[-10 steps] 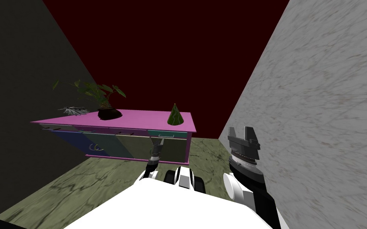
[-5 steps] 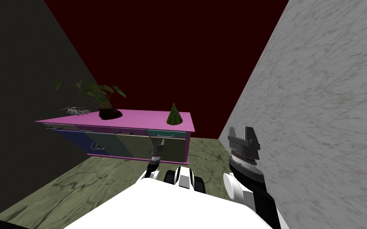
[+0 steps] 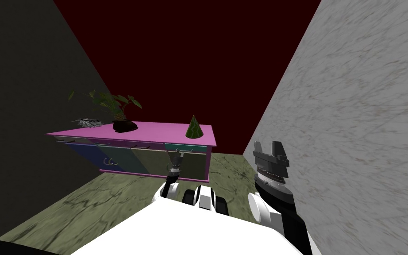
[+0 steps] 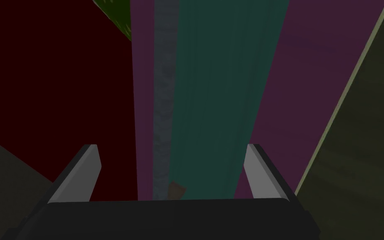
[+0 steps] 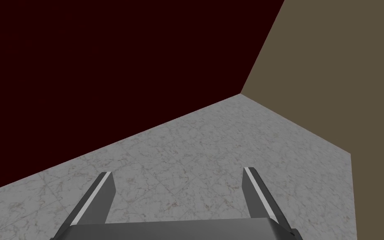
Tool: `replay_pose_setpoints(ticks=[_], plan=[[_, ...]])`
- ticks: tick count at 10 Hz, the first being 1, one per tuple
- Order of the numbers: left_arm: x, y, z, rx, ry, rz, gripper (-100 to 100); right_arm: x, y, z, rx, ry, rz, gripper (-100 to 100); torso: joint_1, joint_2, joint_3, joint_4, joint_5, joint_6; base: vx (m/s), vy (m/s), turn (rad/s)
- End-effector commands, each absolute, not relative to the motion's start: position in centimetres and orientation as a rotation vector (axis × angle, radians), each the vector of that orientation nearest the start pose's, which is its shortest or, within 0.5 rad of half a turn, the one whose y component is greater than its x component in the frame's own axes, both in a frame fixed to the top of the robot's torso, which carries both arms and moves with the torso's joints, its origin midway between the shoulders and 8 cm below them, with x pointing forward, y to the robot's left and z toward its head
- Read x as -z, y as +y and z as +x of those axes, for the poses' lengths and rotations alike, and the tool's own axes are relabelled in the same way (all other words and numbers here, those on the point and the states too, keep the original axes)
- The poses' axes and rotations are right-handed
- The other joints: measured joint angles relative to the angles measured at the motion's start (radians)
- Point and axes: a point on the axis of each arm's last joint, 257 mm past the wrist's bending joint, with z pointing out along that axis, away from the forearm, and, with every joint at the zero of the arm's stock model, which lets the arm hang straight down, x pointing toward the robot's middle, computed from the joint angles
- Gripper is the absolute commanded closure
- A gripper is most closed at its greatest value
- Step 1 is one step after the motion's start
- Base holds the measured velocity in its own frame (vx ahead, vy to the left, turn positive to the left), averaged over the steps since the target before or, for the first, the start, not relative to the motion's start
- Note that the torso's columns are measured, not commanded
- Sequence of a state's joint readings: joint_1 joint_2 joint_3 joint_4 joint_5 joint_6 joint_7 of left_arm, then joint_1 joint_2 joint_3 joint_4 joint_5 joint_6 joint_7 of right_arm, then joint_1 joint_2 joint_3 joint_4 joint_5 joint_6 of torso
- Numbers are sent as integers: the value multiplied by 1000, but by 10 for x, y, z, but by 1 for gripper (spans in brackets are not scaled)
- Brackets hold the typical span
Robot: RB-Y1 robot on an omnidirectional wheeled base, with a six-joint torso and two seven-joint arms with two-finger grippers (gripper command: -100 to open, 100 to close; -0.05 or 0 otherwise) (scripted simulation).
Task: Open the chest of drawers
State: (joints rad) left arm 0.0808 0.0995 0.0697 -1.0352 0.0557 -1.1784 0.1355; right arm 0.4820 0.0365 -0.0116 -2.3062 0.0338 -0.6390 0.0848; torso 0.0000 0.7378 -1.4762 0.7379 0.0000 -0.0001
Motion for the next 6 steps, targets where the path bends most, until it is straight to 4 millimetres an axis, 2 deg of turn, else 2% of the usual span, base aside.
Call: replay_pose_setpoints(ticks=[1,6], plan=[[232,302,404,1409,715,-831,100,-65,-274,313,-1230,493,487,0,0,0,0,0,0,0,8,6,-30],[247,299,375,1405,711,-834,100,-65,-274,313,-1229,493,487,0,2,1,1,0,1,-1,23,10,-12]])
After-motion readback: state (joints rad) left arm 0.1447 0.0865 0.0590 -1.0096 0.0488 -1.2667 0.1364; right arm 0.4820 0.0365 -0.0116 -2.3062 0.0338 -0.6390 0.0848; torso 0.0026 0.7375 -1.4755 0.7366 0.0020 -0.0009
